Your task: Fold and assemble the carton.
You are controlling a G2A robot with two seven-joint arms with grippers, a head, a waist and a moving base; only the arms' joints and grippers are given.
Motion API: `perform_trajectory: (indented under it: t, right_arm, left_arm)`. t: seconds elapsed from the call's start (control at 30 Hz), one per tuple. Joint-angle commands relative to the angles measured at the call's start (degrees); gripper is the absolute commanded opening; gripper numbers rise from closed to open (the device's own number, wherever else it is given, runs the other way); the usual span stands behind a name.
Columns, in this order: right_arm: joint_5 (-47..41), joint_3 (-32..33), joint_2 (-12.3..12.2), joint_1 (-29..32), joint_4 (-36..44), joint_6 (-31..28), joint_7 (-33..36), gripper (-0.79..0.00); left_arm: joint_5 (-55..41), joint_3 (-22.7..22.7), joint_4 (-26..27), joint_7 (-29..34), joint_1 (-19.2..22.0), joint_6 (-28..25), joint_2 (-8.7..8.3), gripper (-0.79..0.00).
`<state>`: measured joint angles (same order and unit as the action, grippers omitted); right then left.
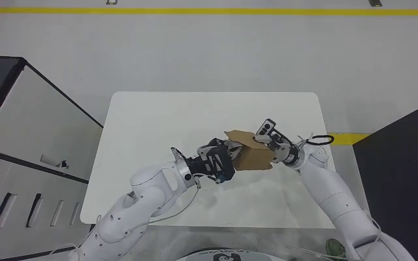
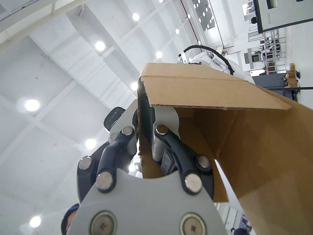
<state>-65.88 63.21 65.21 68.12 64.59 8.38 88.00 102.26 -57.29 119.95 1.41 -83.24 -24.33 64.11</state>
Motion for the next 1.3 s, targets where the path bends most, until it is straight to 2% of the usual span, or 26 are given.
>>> perform_trajectory:
  t: [0.0, 0.4, 0.87, 1.27]
  right_arm:
    - [0.1, 0.1, -0.1, 0.2, 0.4, -0.1, 0.0, -0.785]
    - [0.0, 0.7, -0.5, 0.7, 0.7, -1.0, 0.0, -0.785]
    - [-0.1, 0.0, -0.8, 1.1, 2.7, -1.4, 0.0, -0.785]
    - [-0.9, -0.3, -1.1, 1.1, 2.5, -2.5, 0.0, -0.785]
  left_arm:
    - [-0.1, 0.0, 0.1, -0.1, -0.2, -0.1, -0.02, -0.785]
    - [-1.3, -1.8, 1.1, -1.4, -1.3, -0.2, -0.23, -0.785]
    - [0.8, -0.3, 0.9, -0.8, -0.7, -1.2, -0.13, -0.785]
    - [-0.3, -1.6, 1.5, -1.8, -1.8, -1.0, -0.31, -0.785]
